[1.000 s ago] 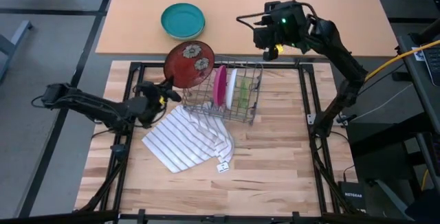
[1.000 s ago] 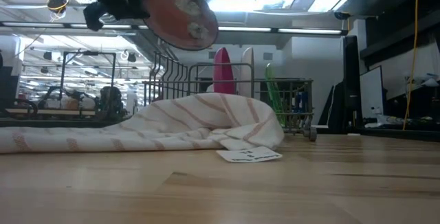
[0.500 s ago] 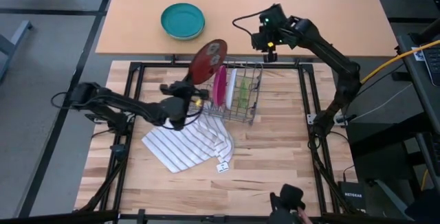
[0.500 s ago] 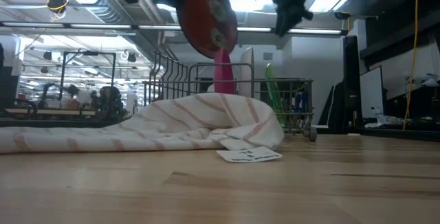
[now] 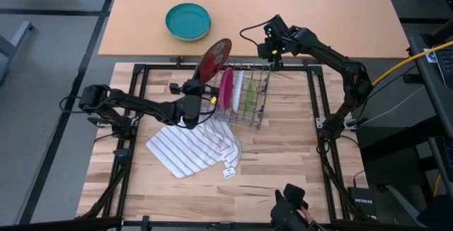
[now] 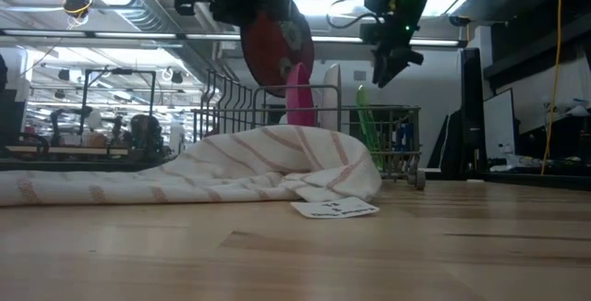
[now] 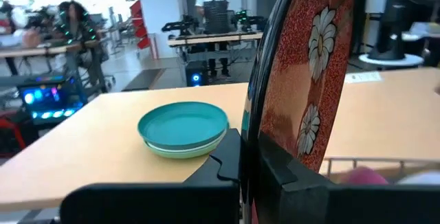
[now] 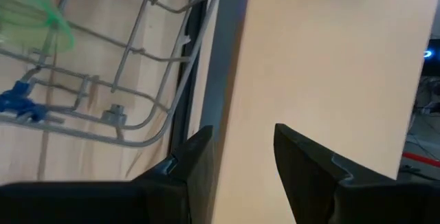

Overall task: Sort dishes
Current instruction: Put the red plate in the dish rack

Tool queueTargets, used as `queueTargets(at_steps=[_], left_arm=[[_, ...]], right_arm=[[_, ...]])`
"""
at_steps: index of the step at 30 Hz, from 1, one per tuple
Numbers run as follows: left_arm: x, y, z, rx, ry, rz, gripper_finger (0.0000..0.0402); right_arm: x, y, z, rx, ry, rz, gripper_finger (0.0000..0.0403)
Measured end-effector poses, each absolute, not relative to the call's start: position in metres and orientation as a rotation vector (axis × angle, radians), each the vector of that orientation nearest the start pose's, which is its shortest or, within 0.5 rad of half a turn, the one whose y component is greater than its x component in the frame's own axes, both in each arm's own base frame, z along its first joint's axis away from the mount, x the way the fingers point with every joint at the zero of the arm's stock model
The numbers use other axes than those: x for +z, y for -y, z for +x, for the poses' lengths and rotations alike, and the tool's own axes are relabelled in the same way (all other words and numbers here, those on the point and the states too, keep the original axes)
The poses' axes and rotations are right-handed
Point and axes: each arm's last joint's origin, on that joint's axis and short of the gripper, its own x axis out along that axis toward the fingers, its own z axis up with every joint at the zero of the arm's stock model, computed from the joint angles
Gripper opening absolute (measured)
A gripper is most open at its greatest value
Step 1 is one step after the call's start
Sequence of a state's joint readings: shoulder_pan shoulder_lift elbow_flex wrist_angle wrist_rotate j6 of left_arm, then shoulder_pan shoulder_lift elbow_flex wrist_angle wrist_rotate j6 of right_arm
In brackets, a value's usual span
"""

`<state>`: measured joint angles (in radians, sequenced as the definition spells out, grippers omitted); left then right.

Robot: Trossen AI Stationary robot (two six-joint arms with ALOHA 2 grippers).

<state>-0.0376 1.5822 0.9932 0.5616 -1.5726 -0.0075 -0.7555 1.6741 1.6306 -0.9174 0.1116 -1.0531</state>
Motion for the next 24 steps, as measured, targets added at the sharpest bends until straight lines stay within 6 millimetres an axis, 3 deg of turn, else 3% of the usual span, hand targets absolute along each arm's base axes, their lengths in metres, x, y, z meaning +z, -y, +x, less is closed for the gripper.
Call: queueTargets(at_steps=[7, 14, 24], left_arm=[[0.265, -0.007, 0.327, 1.498, -0.030, 0.030, 0.0000], [0.253, -0.008, 0.323, 1.501, -0.009, 0.005, 0.0000], [0.250, -0.008, 0.321, 1.503, -0.012, 0.011, 0.0000]], right_arm=[[0.336, 0.243, 0.258, -0.176, -1.155, -0.661, 0.0154], [0.343, 0.243, 0.268, -0.023, -0.893, -0.707, 0.0154], [0.362, 0.246, 0.282, 0.040, -0.537, -0.814, 0.0154]])
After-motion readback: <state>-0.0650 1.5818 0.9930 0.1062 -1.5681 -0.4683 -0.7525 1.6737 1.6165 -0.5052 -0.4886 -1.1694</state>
